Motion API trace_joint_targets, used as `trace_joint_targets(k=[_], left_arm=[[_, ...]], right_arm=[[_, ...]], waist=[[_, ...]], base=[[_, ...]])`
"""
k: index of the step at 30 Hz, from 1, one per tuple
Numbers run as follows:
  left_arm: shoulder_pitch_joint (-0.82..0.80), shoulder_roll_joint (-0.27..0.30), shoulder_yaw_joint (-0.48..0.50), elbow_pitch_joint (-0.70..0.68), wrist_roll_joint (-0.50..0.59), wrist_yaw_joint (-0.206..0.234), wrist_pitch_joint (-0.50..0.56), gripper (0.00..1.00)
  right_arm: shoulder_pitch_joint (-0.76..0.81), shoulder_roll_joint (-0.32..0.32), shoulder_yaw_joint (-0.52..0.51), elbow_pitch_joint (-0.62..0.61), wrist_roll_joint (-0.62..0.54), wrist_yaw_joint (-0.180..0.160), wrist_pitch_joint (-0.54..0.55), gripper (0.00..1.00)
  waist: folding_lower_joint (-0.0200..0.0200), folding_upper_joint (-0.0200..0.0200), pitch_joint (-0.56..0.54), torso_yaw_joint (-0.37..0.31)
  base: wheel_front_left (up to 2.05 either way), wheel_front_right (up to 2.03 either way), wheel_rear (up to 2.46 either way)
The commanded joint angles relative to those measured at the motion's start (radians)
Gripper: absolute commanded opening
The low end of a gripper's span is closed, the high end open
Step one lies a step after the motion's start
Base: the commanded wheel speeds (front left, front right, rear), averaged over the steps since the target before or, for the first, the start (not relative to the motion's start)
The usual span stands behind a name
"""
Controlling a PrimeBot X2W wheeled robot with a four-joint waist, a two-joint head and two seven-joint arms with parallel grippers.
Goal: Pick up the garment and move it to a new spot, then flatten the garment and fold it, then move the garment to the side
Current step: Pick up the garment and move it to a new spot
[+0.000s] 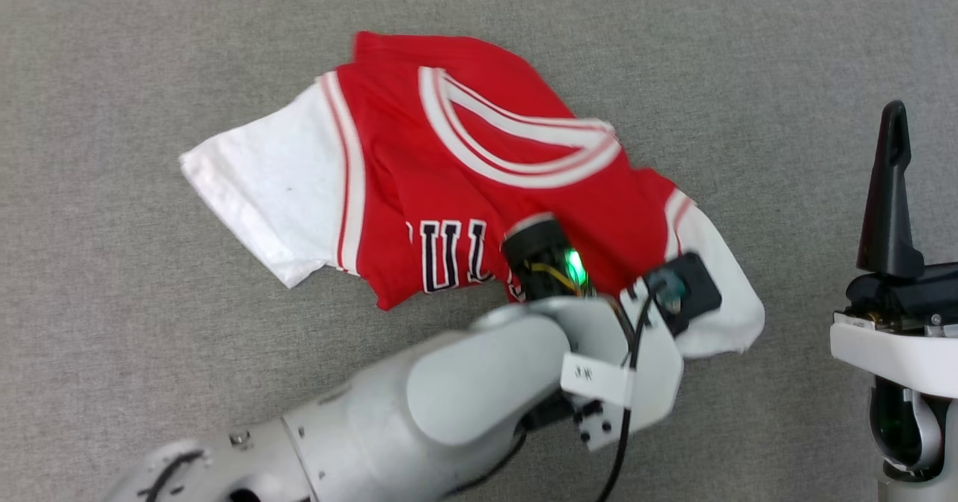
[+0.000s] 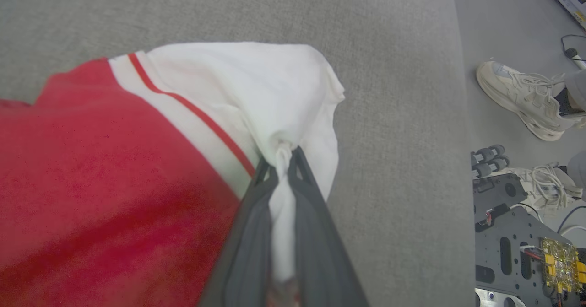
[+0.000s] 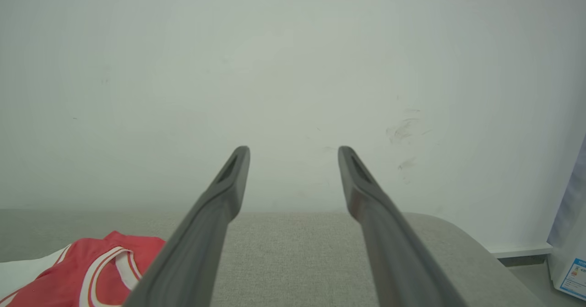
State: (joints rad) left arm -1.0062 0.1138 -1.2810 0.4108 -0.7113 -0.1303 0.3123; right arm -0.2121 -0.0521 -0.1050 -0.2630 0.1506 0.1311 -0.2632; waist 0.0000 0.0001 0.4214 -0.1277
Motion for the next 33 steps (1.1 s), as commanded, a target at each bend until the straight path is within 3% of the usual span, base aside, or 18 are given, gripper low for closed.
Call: trace_joint_targets(k=[1, 6, 7, 8, 20, 26, 33], left_arm=[[0.025, -0.007, 0.001, -0.007, 0.019, 0.002, 0.015, 0.0], [0.107, -0.019, 0.0, -0.01, 0.046, 0.001, 0.055, 0.0], [0.108, -0.02, 0.0, -0.005, 0.046, 0.001, 0.042, 0.39], [0.106, -0.021, 0.0, 0.002, 0.048, 0.001, 0.02, 1.0], [0.083, -0.052, 0.047, 0.088, 0.027, 0.018, -0.381, 1.0], [0.115, -0.002, 0.132, 0.08, 0.056, 0.139, -0.532, 1.0], [0.218, 0.11, 0.298, -0.008, 0.09, 0.306, -0.578, 1.0]], right_arm=[[-0.016, 0.003, 0.002, -0.002, 0.009, -0.001, -0.002, 1.0], [-0.017, 0.003, 0.003, 0.011, 0.007, -0.001, -0.002, 1.0], [-0.014, 0.003, 0.001, 0.014, 0.004, -0.001, -0.002, 1.0], [-0.009, 0.004, 0.0, 0.016, 0.001, -0.001, -0.002, 1.0], [0.061, 0.003, -0.022, 0.055, -0.026, -0.001, -0.002, 1.0], [0.107, 0.003, -0.023, 0.074, -0.032, -0.001, -0.002, 1.0], [0.152, 0.003, -0.025, 0.105, -0.038, -0.001, -0.002, 1.0]], waist=[[0.0, -0.0001, 0.007, -0.004], [0.0, -0.0001, 0.005, -0.004], [0.0, -0.0001, 0.0, -0.001], [0.0, -0.0001, -0.007, 0.002], [0.0, -0.0001, -0.161, 0.072], [0.0, -0.0001, -0.229, 0.107], [0.0, -0.0001, -0.277, 0.151]], base=[[0.0, 0.0, 0.0], [0.0, 0.0, 0.0], [0.0, 0.0, 0.0], [0.0, 0.0, 0.0], [0.0, 0.0, 0.0], [0.0, 0.0, 0.0], [0.0, 0.0, 0.0]])
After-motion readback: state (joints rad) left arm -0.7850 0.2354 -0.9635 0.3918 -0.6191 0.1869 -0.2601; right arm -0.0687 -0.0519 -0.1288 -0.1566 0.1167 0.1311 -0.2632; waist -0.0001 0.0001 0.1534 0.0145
